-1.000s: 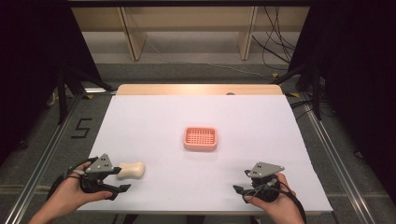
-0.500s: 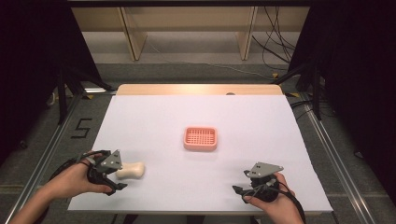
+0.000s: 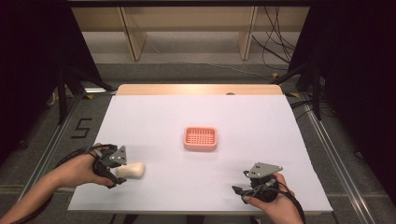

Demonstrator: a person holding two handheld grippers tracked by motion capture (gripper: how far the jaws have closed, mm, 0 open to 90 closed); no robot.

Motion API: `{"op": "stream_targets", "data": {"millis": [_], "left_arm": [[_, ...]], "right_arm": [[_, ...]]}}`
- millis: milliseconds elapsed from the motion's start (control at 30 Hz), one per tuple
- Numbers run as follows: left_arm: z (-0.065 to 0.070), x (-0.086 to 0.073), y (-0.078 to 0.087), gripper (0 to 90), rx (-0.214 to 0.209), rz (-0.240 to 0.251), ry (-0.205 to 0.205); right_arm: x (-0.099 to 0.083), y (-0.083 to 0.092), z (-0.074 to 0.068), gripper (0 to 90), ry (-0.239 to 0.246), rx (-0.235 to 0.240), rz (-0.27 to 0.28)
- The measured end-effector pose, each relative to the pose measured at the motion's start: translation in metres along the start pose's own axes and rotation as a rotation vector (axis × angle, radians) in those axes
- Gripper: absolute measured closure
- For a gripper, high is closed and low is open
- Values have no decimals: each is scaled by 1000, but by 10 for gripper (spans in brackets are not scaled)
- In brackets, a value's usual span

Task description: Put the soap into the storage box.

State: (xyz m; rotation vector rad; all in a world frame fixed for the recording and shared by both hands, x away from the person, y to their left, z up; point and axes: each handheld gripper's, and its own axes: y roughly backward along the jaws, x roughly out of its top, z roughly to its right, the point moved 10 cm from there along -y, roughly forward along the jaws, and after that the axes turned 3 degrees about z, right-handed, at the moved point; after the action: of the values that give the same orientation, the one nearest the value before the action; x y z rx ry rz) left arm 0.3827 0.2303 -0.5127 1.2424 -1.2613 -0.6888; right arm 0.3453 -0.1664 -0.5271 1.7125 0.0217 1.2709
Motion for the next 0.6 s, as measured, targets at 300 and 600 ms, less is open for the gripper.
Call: {"op": "stream_targets", "data": {"millis": [300, 600], "left_arm": [[-10, 0, -4, 317, -15, -64, -35], [-20, -1, -11, 309, -20, -105, -46]], "right_arm": [[-1, 0, -1, 331, 3, 6, -7], [-1, -1, -1, 330, 2, 5, -3]]}}
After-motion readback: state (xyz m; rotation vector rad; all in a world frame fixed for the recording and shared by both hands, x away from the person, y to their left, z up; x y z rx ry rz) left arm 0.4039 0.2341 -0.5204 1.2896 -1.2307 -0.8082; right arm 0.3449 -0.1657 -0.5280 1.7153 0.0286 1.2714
